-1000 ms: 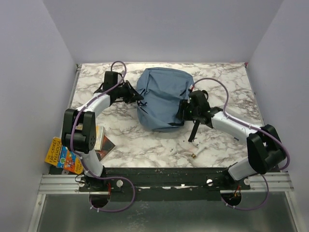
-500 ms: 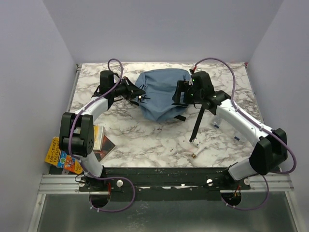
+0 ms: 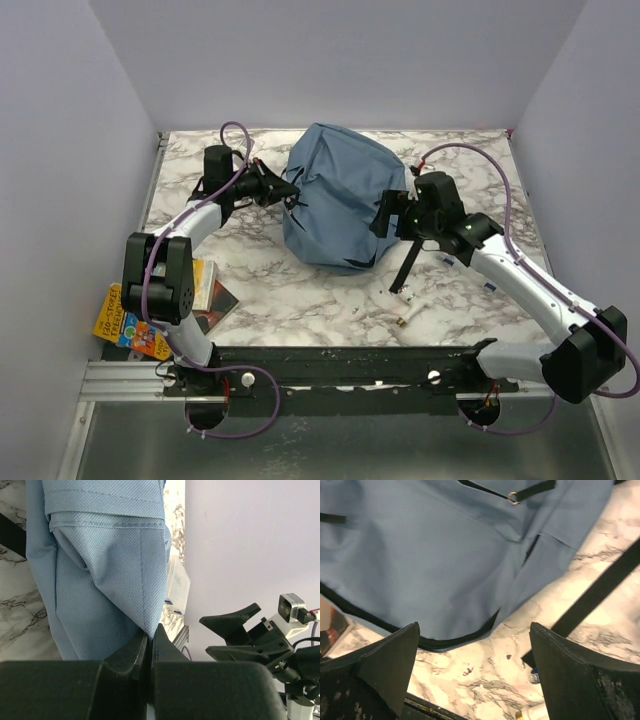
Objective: Pack the student bag
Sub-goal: Adjust the student bag at the center of the board, then unzip the student bag at the center of the board.
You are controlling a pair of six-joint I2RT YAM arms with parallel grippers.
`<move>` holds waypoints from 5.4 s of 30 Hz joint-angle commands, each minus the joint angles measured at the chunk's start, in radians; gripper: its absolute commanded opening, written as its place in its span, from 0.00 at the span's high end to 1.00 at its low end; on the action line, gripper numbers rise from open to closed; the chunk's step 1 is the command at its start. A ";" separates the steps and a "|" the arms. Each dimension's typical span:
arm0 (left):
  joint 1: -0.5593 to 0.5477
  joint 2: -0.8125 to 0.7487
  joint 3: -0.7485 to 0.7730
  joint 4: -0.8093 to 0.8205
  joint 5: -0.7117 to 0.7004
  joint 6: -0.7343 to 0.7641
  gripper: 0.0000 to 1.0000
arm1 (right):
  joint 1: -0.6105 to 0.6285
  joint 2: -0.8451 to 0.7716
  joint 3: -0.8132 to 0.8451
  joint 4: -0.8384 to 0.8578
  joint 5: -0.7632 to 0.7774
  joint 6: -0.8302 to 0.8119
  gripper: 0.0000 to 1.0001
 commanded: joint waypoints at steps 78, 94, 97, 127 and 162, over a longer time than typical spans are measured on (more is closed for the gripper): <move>-0.004 0.058 -0.012 0.168 0.144 -0.168 1.00 | 0.076 0.663 0.070 1.145 -0.687 0.790 0.77; 0.078 0.134 -0.005 0.164 0.181 -0.223 1.00 | 0.116 0.330 -0.094 0.911 -0.617 -0.044 0.99; 0.103 0.148 0.001 0.156 0.185 -0.226 1.00 | 0.151 0.230 -0.161 0.785 -0.472 -0.223 0.99; 0.148 0.076 0.178 -0.458 -0.110 0.196 0.51 | 0.235 0.081 -0.217 0.227 0.318 -0.006 1.00; -0.143 -0.128 -0.287 -0.170 -0.252 -0.182 0.54 | -0.103 0.416 -0.479 1.014 -0.651 0.900 0.41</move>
